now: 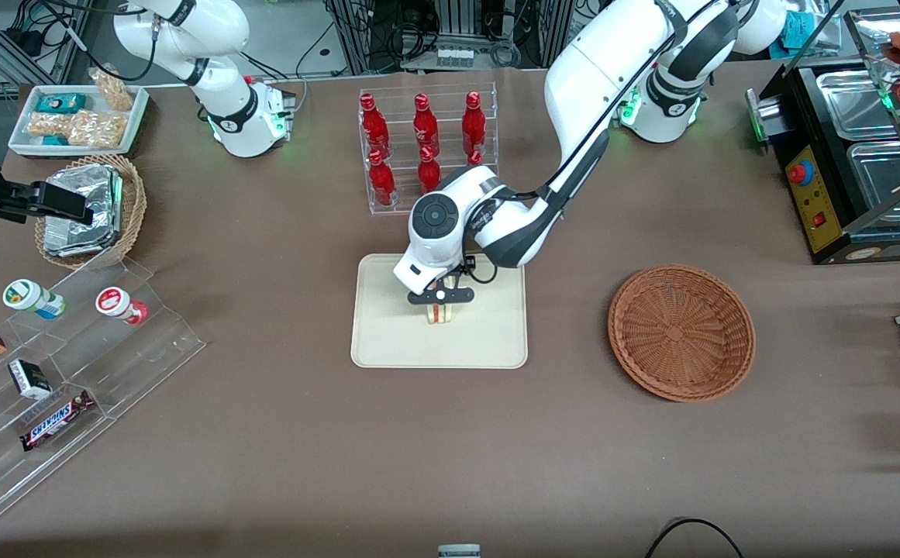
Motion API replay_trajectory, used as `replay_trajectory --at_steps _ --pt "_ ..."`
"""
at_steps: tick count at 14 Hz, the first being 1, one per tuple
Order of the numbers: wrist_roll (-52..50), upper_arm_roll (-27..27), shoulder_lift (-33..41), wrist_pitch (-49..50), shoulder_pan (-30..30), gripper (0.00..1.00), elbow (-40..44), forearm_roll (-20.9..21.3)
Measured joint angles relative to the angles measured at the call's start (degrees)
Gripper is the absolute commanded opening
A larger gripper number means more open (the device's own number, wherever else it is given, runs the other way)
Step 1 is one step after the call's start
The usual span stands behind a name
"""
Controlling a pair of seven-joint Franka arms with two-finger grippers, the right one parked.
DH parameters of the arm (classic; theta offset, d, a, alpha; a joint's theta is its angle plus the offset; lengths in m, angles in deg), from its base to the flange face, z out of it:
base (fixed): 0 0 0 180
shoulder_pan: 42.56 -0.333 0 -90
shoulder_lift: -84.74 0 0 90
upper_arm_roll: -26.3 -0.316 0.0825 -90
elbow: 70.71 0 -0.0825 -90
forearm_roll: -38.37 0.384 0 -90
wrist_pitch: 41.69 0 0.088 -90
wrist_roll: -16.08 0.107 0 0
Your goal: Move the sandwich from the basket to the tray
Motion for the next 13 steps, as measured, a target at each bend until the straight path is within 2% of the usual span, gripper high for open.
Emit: replay_trajectory --at_steps 3,7,10,13 --pt "-0.09 -0.59 1.88 2.74 -1.78 1.00 1.61 0.02" --pt "0.71 -0.75 11.36 13.52 -9.69 1.00 2.58 -0.05" --pt "8.34 -0.84 18.04 23.18 -16.68 1.00 1.89 -3.18" --pt "16.33 -0.97 22.65 30.21 -24.81 1.00 1.20 -4.15"
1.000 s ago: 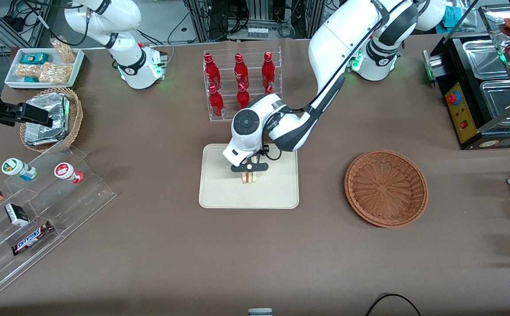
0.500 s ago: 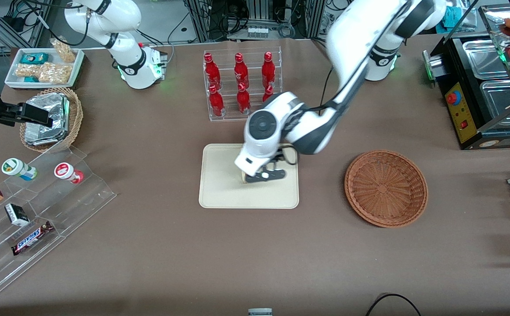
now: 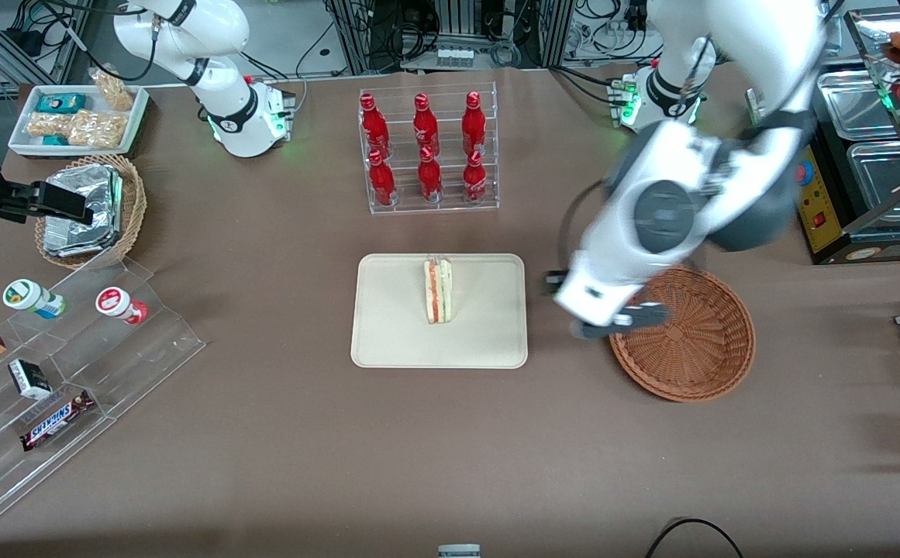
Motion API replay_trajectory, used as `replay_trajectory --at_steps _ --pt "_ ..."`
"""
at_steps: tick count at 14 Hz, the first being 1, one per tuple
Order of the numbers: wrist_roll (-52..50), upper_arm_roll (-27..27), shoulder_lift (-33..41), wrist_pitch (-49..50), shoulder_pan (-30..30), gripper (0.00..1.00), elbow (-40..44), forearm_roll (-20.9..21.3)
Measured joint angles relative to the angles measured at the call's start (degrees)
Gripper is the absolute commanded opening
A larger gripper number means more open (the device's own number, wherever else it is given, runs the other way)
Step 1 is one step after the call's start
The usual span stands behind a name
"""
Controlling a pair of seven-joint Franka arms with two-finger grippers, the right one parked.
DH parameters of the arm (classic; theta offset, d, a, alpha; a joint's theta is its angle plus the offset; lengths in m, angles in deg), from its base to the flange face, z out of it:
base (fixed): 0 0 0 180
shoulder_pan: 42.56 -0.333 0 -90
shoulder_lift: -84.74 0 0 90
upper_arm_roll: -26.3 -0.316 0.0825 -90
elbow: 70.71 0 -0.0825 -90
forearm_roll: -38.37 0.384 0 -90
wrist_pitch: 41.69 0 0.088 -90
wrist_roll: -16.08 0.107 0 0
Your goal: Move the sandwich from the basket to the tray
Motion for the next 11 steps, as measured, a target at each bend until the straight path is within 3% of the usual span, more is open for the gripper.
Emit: replay_trajectory --at_steps 4,11 --pt "10.89 -0.03 5.50 9.79 -8.64 1.00 0.04 -0.34" --pt "14.49 0.04 16.06 21.99 -9.77 1.00 0.08 2.57"
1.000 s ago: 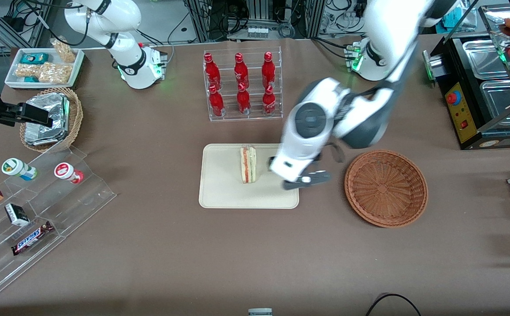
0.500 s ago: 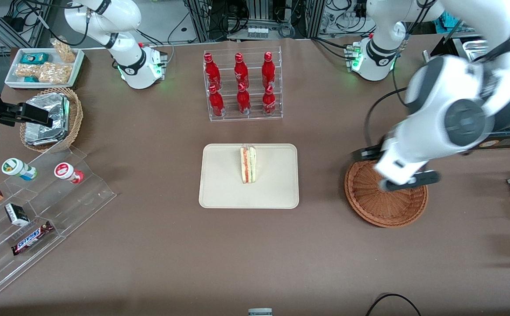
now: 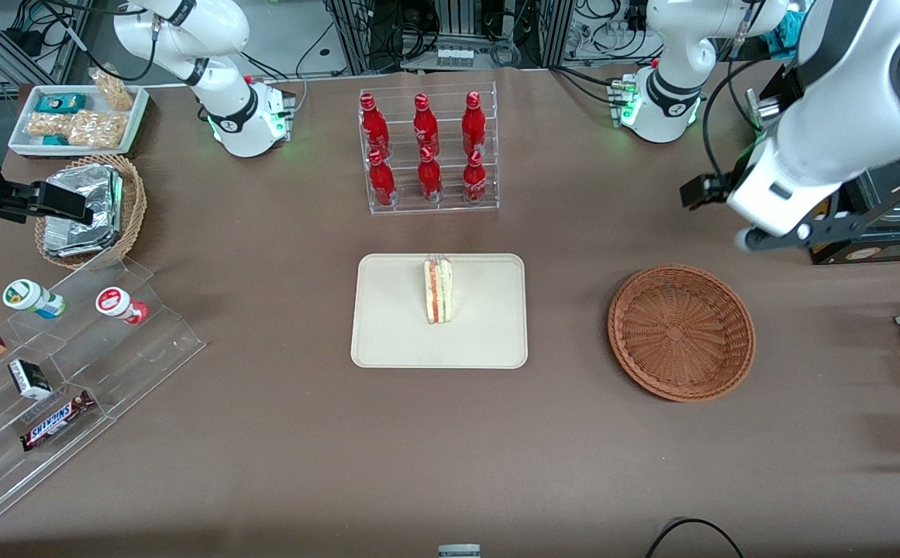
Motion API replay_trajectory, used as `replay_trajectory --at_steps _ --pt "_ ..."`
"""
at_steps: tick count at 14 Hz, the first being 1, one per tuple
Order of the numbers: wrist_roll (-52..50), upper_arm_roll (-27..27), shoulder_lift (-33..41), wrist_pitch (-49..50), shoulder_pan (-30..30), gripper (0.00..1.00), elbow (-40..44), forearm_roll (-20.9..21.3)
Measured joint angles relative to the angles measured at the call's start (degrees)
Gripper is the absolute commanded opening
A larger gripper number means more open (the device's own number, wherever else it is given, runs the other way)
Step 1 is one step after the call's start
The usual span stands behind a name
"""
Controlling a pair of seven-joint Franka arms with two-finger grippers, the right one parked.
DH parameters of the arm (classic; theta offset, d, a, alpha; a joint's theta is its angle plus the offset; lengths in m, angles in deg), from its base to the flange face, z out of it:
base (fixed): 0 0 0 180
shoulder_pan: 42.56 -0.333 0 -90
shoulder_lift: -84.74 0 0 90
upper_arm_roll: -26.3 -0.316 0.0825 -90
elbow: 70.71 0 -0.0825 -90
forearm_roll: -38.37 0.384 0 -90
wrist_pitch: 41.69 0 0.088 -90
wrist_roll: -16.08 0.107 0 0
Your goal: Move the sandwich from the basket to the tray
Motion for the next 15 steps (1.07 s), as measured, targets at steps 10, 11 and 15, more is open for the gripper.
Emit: replay_trajectory --at_steps 10,11,15 --pt "0.00 -0.85 0.75 1.68 -0.25 1.00 3.64 0.30" --pt "0.00 -0.85 0.79 2.33 -0.25 1.00 3.63 0.31" --pt "0.00 -0.85 1.13 5.77 -0.31 1.00 3.00 1.26"
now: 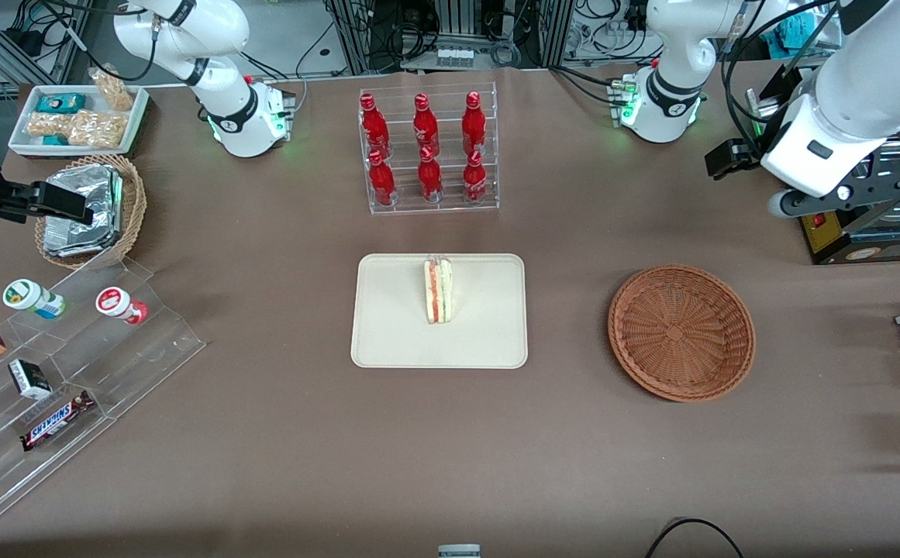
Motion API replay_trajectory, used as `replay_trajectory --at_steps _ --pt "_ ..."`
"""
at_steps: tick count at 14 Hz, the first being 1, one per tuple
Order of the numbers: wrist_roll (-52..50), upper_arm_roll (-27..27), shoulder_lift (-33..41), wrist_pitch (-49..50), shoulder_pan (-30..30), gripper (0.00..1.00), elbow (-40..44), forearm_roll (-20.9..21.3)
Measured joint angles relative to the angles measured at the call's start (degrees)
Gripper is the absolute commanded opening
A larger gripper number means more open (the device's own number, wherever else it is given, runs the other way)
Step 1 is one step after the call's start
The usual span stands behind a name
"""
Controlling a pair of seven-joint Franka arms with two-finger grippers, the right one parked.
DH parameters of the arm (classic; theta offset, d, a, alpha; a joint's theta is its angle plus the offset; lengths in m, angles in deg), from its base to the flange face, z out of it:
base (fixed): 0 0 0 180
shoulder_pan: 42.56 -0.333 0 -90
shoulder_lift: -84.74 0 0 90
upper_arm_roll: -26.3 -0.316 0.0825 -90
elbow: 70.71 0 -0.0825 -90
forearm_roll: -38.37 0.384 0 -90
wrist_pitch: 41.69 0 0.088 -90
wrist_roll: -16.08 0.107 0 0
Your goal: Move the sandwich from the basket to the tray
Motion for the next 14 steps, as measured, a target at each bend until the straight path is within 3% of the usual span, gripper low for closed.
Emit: replay_trajectory --at_steps 5,14 --pt "3.10 0.01 3.16 -4.84 -2.19 1.00 -4.22 -0.10" --pt "3.83 0.09 2.64 -6.26 -2.22 1.00 -4.36 -0.58"
